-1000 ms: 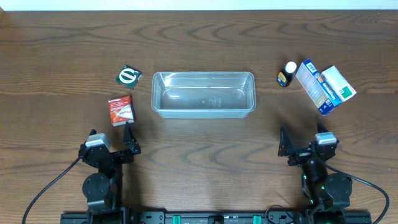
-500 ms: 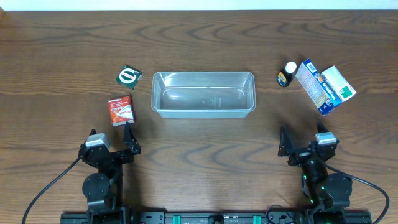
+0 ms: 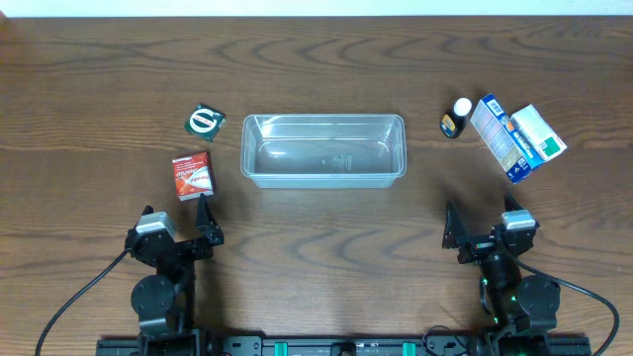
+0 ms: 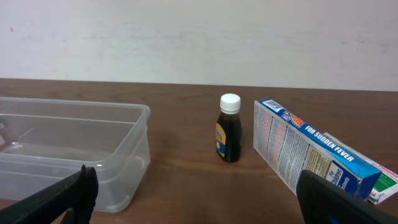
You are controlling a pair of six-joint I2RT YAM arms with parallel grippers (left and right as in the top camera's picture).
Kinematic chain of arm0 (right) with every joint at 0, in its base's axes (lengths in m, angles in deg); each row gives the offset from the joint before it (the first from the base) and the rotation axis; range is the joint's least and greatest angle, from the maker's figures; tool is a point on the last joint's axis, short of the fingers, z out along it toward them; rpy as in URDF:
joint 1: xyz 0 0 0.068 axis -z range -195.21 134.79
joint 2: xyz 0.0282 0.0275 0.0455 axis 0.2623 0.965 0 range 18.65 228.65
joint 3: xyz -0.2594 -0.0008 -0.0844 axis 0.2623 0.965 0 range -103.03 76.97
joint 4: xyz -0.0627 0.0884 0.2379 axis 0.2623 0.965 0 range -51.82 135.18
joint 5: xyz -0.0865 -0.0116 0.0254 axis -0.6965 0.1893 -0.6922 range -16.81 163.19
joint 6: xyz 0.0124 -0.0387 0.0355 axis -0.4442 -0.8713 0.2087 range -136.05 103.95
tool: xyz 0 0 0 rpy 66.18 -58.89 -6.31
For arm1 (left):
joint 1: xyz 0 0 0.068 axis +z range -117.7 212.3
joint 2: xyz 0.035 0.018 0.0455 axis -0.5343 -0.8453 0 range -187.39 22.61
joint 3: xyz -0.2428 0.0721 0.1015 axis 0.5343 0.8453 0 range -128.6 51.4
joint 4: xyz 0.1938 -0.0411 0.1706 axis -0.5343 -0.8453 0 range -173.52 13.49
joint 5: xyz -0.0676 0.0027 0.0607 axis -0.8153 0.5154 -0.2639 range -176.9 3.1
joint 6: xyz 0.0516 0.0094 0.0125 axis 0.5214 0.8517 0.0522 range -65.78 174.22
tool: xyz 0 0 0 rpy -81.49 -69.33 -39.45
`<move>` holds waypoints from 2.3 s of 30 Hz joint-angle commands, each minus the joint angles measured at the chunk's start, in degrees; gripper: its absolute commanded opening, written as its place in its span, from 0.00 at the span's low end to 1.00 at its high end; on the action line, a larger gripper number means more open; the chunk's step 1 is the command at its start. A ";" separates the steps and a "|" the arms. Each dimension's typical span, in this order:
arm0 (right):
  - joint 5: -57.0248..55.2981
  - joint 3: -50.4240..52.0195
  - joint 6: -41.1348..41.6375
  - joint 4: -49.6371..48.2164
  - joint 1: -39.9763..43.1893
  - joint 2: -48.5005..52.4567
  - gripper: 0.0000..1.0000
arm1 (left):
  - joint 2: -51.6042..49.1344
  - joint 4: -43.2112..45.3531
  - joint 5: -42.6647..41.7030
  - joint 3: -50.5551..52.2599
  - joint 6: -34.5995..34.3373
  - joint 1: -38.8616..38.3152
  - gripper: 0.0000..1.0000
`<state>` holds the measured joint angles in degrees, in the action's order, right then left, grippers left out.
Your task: Pack container
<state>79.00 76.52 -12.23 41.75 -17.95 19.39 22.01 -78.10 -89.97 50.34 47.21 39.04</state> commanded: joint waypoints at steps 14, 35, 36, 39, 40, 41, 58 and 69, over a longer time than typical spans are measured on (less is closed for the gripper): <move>0.66 0.13 -0.70 0.09 0.96 -0.42 0.99 | 0.26 -2.25 -0.39 0.83 0.96 0.33 0.98; 0.66 0.13 -0.70 0.09 0.96 -0.42 0.99 | 0.26 -2.25 -0.39 0.83 0.96 0.33 0.98; 0.66 0.13 -0.70 0.09 0.96 -0.42 0.99 | 0.26 -2.23 -0.39 0.83 0.96 0.33 0.98; 2.10 0.13 0.52 0.02 0.96 -0.42 0.99 | 0.26 -2.25 -0.39 0.83 0.96 0.33 0.98; 2.16 0.13 1.53 0.02 0.96 -0.42 0.99 | 0.26 -2.23 -0.39 0.83 0.96 0.33 0.98; 2.12 0.13 1.92 0.02 0.96 -0.42 0.99 | 0.26 -2.23 -0.39 0.83 0.96 0.33 0.98; 1.97 -22.08 5.33 14.60 4.22 16.94 0.99 | 0.26 -2.25 -0.39 0.83 0.96 0.33 0.98; 8.87 -63.58 -11.08 41.13 11.61 61.83 0.99 | 0.26 -2.25 -0.39 0.83 0.96 0.33 0.98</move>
<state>82.95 20.44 -16.10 81.12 -7.70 74.05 22.01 -78.21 -89.97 50.27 47.21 39.04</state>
